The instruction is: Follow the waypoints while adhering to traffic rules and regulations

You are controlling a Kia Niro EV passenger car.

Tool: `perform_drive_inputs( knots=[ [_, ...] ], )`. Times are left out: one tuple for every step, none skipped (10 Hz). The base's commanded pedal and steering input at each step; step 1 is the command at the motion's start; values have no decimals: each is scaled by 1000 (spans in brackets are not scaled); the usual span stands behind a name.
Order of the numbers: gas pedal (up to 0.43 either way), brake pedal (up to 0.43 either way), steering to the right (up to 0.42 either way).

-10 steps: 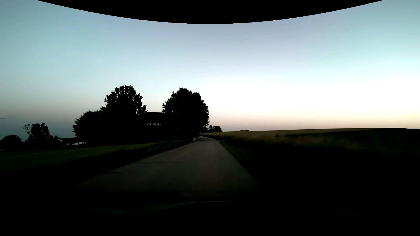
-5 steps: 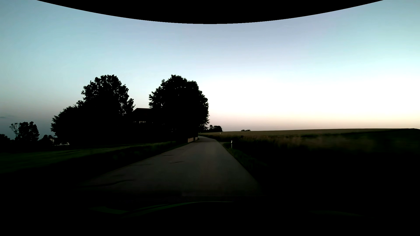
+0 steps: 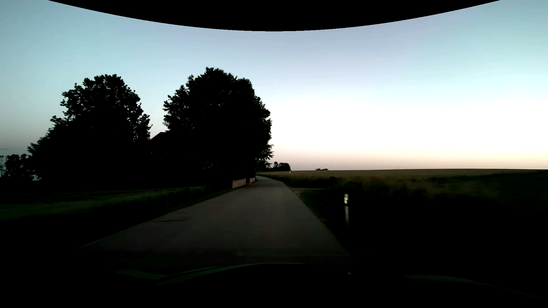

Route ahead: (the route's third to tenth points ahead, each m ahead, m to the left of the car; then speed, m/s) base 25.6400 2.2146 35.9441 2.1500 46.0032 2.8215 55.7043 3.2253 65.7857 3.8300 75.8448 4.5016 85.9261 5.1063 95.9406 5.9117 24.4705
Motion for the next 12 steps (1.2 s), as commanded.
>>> perform_drive_inputs(
  knots=[
    [189, 0, 0],
    [189, 0, 0],
    [189, 0, 0],
    [189, 0, 0],
    [189, 0, 0],
    [189, 0, -1],
    [189, 0, 0],
    [189, 0, 0],
    [189, 0, -1],
    [189, 0, -1],
    [189, 0, -1],
    [189, 0, -1]
  ],
)
